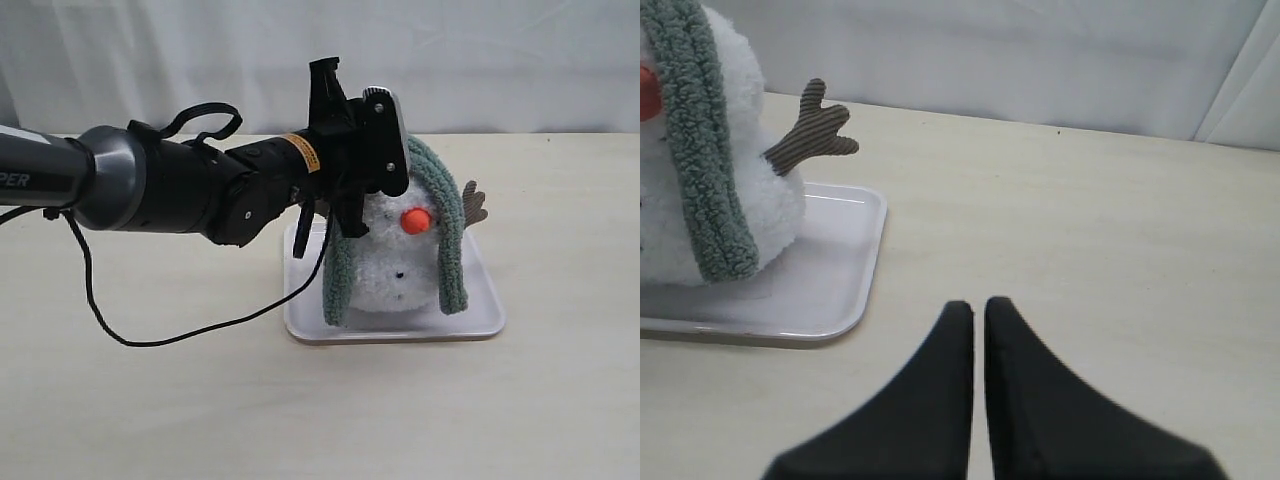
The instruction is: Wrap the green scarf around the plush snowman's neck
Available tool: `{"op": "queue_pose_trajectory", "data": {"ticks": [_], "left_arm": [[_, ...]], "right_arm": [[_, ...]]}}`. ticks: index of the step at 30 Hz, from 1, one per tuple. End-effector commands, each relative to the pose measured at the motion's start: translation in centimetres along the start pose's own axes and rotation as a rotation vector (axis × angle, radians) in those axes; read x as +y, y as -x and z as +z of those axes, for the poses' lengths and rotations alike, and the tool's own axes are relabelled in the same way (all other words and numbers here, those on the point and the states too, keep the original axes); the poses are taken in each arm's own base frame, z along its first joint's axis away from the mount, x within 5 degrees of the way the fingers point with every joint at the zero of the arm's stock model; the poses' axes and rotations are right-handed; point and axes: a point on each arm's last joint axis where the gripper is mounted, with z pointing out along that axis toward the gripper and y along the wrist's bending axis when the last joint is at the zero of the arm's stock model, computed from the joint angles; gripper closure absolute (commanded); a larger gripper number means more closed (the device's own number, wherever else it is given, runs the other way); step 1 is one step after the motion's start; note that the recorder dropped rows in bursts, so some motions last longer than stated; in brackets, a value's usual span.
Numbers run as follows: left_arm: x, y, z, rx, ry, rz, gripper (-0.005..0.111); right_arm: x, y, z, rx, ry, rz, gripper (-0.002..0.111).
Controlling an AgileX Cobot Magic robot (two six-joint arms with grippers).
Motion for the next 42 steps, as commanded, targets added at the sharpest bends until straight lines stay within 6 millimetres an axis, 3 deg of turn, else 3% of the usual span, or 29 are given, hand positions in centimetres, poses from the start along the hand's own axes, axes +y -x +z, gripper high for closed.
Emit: {"op": "queue_pose_trajectory", "data": {"ticks": [1,13,22,31,34,37,42], "left_arm": [[0.1,0.4,0.0,-0.008,0.016,-0.033,0.063],[1.6,1.1,-1.9,0.072,-0.083,-0.142,0.063],[1.3,1.1,-2.8,0.121,-0.2,-0.144,0.063],[3.6,2.6,-4.4,0.078,-0.14,-0.146,0.063],[2.7,4.0,-4.5,0.048,-0.165,-0.126,0.063],[1.7,5.9,-4.6,-0.017,-0.177,0.008,0.063],[0.6,6.4,-4.3,-0.032,-0.209,0.081,0.063]], "right_arm": [[0.0,0.0,0.0,-0.012,-0.001,-0.002,0.104],[0.0,0.0,0.0,-0.012,-0.001,-0.002,0.104],[0.0,0.0,0.0,-0.012,-0.001,-0.002,0.104],[0.0,0.0,0.0,-0.012,-0.001,-0.002,0.104],[0.0,0.0,0.0,-0.012,-0.001,-0.002,0.104],[0.0,0.0,0.0,-0.012,-0.001,-0.002,0.104],[0.0,0.0,0.0,-0.012,-0.001,-0.002,0.104]]}}
